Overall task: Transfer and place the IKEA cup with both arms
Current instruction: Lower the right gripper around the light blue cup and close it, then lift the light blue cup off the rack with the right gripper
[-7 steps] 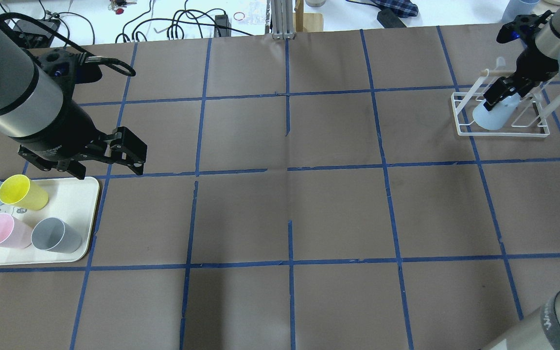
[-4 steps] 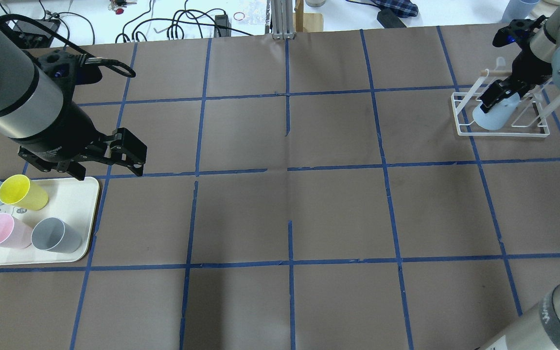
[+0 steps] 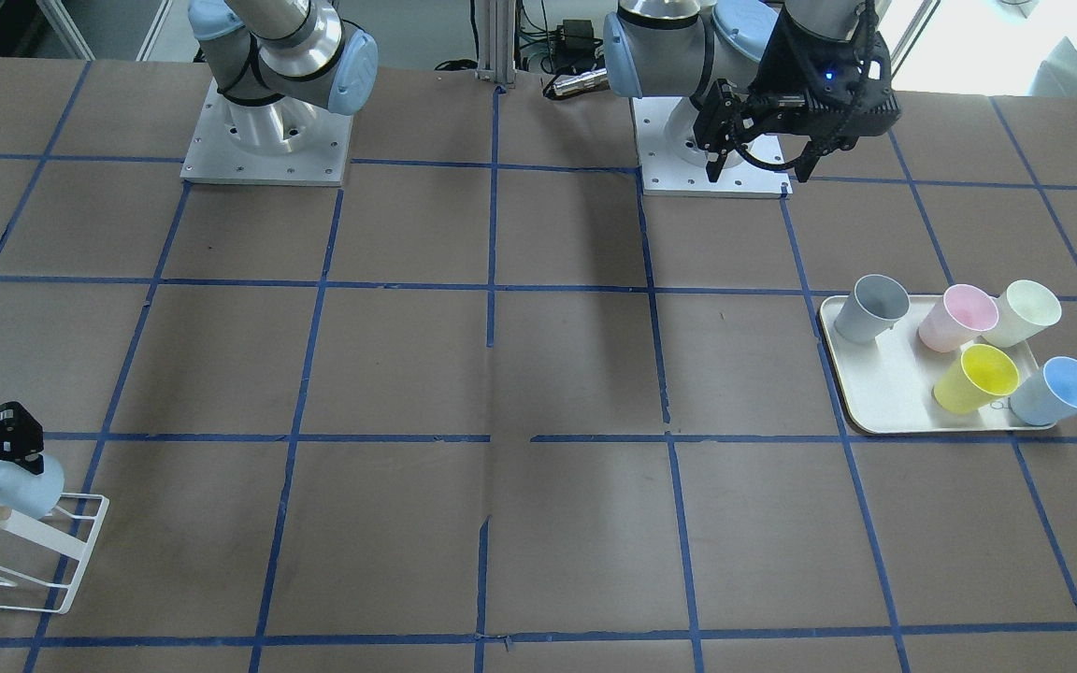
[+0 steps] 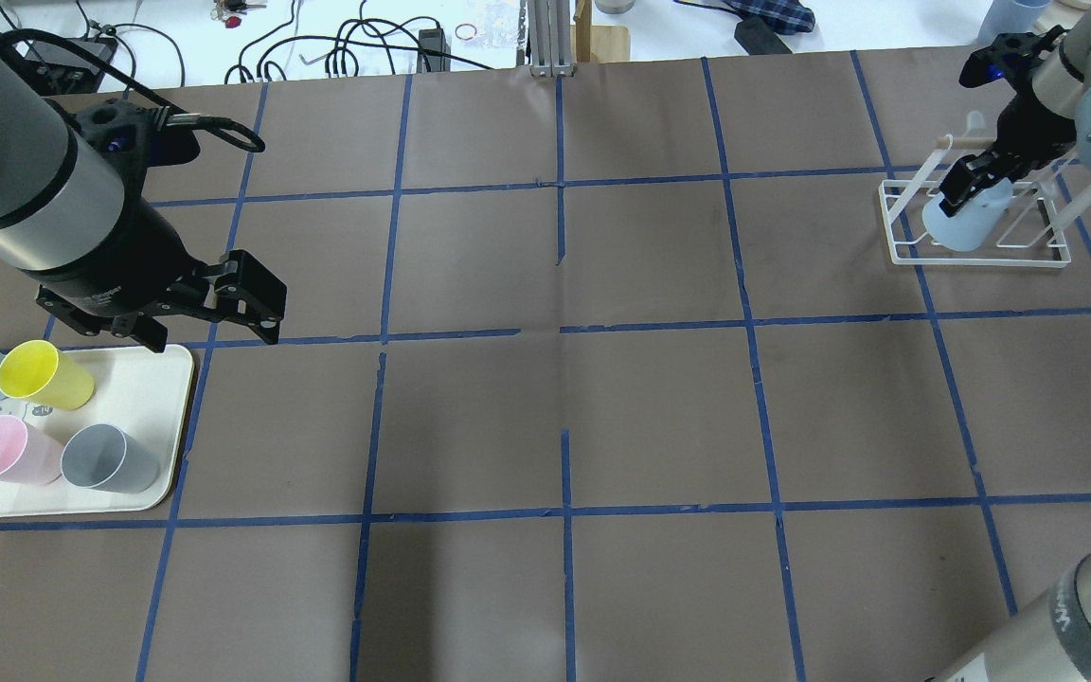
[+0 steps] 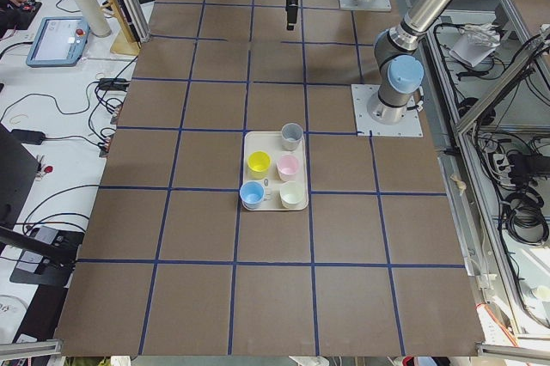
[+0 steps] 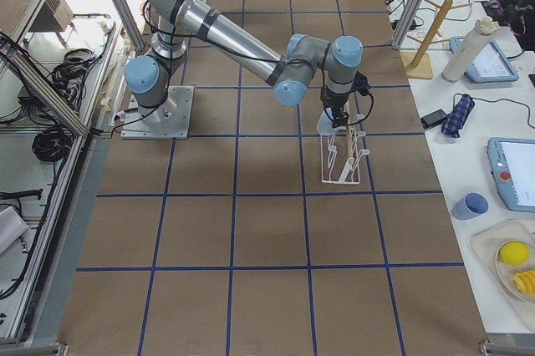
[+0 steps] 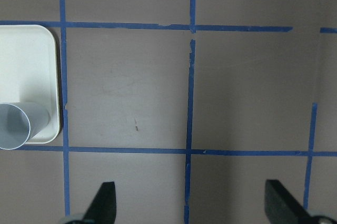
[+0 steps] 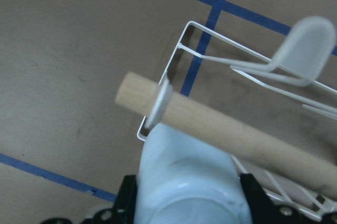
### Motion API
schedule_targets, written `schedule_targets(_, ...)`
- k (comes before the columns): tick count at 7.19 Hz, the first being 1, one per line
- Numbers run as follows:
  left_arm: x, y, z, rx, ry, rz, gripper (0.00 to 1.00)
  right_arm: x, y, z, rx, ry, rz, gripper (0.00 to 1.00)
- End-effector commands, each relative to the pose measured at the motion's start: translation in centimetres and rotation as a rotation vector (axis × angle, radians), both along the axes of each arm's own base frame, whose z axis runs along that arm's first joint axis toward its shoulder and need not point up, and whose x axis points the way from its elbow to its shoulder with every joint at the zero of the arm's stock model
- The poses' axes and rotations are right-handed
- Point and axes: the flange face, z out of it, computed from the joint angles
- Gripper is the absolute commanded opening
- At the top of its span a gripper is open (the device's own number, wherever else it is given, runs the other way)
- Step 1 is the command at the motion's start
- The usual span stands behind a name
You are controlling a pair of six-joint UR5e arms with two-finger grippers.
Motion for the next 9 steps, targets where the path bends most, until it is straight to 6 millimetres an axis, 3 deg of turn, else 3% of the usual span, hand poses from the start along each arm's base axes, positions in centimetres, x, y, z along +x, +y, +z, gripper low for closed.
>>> schedule_targets(1,0.0,-0.2,0.2,-0.004,0.002,0.001,1.0,0.1,0.2,1.7,-0.022,0.003,0.002,0.45)
schedule_targets(3,0.1,-0.2,0.2,-0.003,0.0,0.003,1.0,1.0,2.2,7.8,-0.027,0.007,0.008,0.46)
schedule_targets(5,0.1,-0.1,0.0,0.0,-0.001,0.001,1.0,2.9,5.9,13.6,-0.006,-0.006,0.008,0.47)
schedule_targets(6,0.0,0.0,0.3,-0.008,-0.001,0.001,1.0,3.9,6.8,14.2,0.018,-0.067,0.012,0.46)
schedule_targets(9,-0.1,0.0,0.3,-0.014,0.0,0.015,1.0,6.8,8.2,11.8,0.166,-0.388,-0.027,0.47)
